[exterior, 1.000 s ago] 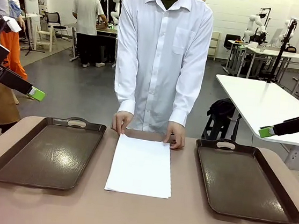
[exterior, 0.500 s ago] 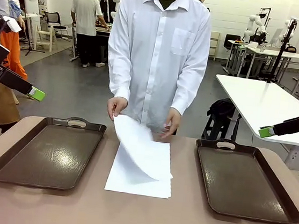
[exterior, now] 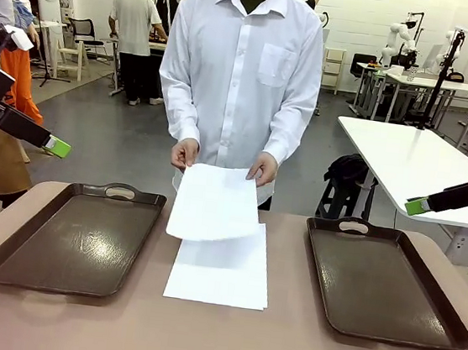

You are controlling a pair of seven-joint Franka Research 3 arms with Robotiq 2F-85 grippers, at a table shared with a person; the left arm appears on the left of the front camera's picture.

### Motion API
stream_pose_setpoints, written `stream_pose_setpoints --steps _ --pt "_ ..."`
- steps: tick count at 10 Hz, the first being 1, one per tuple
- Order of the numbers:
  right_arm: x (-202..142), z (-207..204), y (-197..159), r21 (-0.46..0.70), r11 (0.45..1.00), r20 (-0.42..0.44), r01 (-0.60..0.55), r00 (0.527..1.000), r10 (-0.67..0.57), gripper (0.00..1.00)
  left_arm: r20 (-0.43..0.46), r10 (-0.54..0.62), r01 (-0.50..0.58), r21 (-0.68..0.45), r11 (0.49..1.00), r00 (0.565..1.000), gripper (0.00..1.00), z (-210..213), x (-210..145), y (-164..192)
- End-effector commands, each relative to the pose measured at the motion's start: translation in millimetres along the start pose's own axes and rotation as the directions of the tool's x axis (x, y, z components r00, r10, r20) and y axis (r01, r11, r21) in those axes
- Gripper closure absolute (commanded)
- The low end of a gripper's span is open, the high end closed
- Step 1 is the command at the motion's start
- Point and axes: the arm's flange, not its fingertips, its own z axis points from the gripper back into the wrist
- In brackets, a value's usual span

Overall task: Sort the A4 documents.
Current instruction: Receive the A4 Paper.

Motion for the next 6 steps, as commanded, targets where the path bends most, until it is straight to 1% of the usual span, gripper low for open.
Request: stream_pose_setpoints --steps 1,6 --pt "-0.7 -2.1 -1.7 0.016 1.0 0.007 -0.001 1.0 0.001 0.0 0.001 -0.001 0.001 -0.006 1.0 1.0 0.0 -0.6 -0.3 0.5" --pt "-0.7 -2.1 -1.7 0.016 1.0 0.007 -0.001 1.0 0.001 0.0 0.001 -0.001 0.001 -0.006 1.0 1.0 0.0 -0.6 -0.3 0.5"
